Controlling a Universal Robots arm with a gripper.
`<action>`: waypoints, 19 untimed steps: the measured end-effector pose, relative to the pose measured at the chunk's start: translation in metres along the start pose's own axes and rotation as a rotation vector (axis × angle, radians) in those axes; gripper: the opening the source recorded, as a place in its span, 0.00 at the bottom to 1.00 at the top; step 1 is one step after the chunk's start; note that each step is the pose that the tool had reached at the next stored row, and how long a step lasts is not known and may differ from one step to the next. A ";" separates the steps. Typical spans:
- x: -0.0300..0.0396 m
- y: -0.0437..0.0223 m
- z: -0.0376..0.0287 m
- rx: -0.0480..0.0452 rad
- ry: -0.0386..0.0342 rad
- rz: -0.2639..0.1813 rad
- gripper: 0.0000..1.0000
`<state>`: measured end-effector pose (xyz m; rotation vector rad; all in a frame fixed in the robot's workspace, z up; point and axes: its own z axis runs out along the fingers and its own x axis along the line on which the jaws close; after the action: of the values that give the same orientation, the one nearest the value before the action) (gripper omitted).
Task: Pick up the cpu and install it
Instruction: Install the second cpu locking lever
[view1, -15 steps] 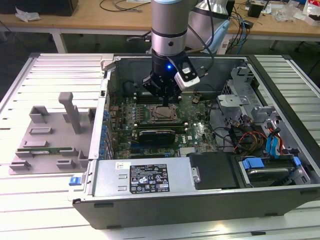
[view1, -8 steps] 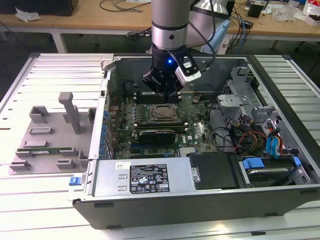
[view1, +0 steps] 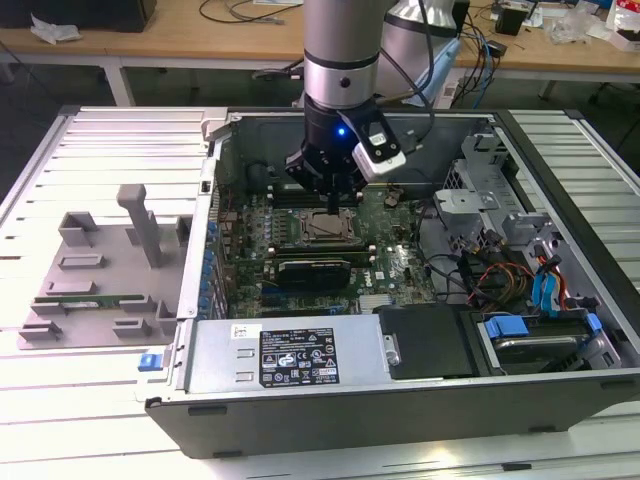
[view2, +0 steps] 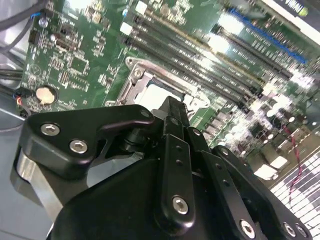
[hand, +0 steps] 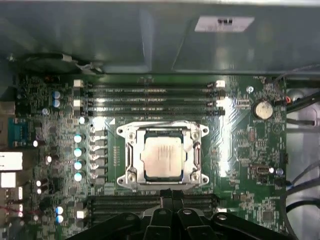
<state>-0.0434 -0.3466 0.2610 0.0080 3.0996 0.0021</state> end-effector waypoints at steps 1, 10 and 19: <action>0.0000 -0.0057 0.0000 0.0001 0.0001 0.000 0.11; 0.0168 -0.0133 0.0198 0.0001 0.0000 0.000 0.11; 0.0250 -0.0158 0.0290 0.0011 -0.0013 0.000 0.11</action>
<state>-0.0673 -0.3623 0.2310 0.0081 3.0983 0.0004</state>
